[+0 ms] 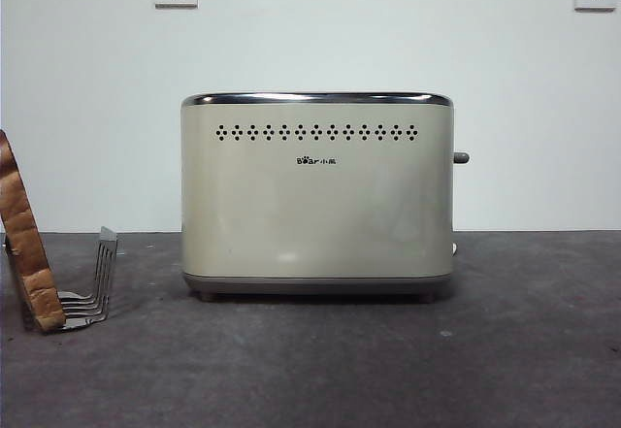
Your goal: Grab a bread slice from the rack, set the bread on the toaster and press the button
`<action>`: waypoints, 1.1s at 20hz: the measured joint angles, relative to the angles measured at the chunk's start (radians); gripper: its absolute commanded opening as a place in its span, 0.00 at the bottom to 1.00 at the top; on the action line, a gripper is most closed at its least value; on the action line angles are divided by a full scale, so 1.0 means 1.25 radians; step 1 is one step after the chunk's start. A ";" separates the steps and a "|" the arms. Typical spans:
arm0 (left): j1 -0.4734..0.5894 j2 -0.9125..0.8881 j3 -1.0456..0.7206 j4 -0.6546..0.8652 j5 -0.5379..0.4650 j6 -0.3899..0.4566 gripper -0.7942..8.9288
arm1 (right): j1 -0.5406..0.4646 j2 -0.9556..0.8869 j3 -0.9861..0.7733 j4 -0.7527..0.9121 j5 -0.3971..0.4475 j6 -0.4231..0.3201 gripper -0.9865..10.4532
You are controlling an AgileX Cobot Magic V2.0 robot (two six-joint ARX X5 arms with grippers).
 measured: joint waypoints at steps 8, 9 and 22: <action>0.000 0.077 0.000 0.061 -0.006 -0.083 0.44 | 0.000 0.004 0.000 -0.035 0.000 -0.019 0.09; 0.000 0.087 0.000 0.060 -0.006 -0.083 0.44 | 0.000 0.004 0.000 -0.035 0.000 -0.021 0.09; -0.022 0.142 0.000 0.049 -0.034 -0.072 0.19 | 0.000 0.008 0.000 -0.037 0.001 -0.027 0.09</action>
